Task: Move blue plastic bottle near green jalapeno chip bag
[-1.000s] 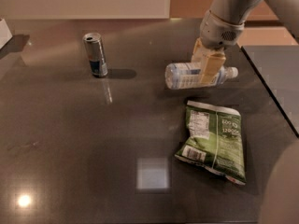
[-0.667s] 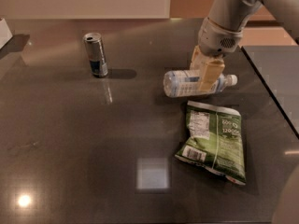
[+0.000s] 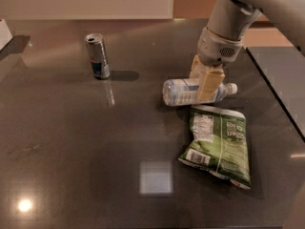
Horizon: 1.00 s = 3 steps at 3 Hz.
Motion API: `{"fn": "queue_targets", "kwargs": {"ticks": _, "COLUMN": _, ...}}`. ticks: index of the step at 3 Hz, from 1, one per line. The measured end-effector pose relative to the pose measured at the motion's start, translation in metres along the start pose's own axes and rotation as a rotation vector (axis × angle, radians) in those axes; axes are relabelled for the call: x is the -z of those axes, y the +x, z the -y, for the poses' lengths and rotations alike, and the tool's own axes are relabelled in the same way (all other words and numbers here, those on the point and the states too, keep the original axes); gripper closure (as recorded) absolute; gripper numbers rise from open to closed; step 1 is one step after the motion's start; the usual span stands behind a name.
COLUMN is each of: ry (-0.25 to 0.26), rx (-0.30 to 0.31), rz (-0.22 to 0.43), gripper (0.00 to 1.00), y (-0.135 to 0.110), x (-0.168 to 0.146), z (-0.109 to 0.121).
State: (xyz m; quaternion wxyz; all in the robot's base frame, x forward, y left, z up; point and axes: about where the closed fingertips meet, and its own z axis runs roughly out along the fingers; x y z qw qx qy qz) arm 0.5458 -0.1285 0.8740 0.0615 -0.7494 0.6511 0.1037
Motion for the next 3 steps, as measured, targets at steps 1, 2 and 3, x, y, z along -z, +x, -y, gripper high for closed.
{"fn": "queue_targets", "kwargs": {"ticks": 1, "ry": -0.012, "rx": -0.005, "rz": -0.010, "gripper": 0.13, "y": 0.0034, "x": -0.0070, "z": -0.0022}}
{"fn": "queue_targets", "kwargs": {"ticks": 2, "ry": 0.016, "rx": -0.004, "rz": -0.003, "gripper": 0.00, "y": 0.0011, "x": -0.0083, "z": 0.0057}}
{"fn": "queue_targets", "kwargs": {"ticks": 3, "ry": 0.016, "rx": -0.004, "rz": -0.003, "gripper": 0.00, "y": 0.0011, "x": -0.0083, "z": 0.0057}}
